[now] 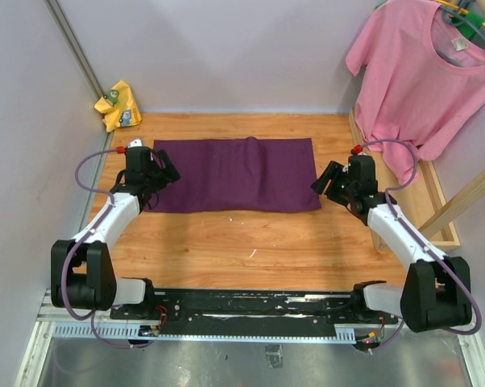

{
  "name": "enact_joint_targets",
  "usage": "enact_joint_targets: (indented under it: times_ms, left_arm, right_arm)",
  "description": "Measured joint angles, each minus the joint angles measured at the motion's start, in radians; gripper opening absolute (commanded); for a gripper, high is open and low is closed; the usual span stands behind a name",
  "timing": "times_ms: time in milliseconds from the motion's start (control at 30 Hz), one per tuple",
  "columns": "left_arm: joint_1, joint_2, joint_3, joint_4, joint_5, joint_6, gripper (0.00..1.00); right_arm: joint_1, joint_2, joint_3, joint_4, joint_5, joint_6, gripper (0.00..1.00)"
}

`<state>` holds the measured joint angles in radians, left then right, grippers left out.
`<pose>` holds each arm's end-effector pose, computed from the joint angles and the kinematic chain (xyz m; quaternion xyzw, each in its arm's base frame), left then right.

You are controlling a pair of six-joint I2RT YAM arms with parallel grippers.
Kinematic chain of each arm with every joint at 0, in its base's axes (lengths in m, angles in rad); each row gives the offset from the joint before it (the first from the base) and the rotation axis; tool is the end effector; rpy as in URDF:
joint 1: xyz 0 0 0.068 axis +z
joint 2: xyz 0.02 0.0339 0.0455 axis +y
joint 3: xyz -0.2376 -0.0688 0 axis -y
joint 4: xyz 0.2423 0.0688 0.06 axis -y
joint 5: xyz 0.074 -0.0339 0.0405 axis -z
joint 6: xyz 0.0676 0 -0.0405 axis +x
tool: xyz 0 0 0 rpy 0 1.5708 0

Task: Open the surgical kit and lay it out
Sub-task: Open the surgical kit at the center of the board.

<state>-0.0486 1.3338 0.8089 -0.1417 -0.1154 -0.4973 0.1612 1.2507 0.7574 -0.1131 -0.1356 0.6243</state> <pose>0.3149 -0.0075 0.1877 -0.2243 0.8699 -0.0676 0.4340 0.2975 0.0576 0.1968 0.1723 0.8676 0.2325 0.4045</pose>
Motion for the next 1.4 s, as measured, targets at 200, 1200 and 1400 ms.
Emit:
enact_joint_targets:
  times_ms: [200,1200,1400]
  left_arm:
    - [-0.028,-0.042,0.035,-0.04,0.039,0.0,0.99]
    - [-0.025,0.414,0.496,-0.057,0.357,-0.212,0.99]
    - [-0.025,0.544,0.517,0.046,0.381,-0.313,0.9]
  right_arm:
    - [0.0,-0.084,0.0,-0.033,-0.088,-0.024,0.85]
    - [0.0,0.307,0.452,-0.117,-0.335,-0.072,0.97]
    - [0.0,0.441,0.464,-0.087,-0.383,-0.083,0.94]
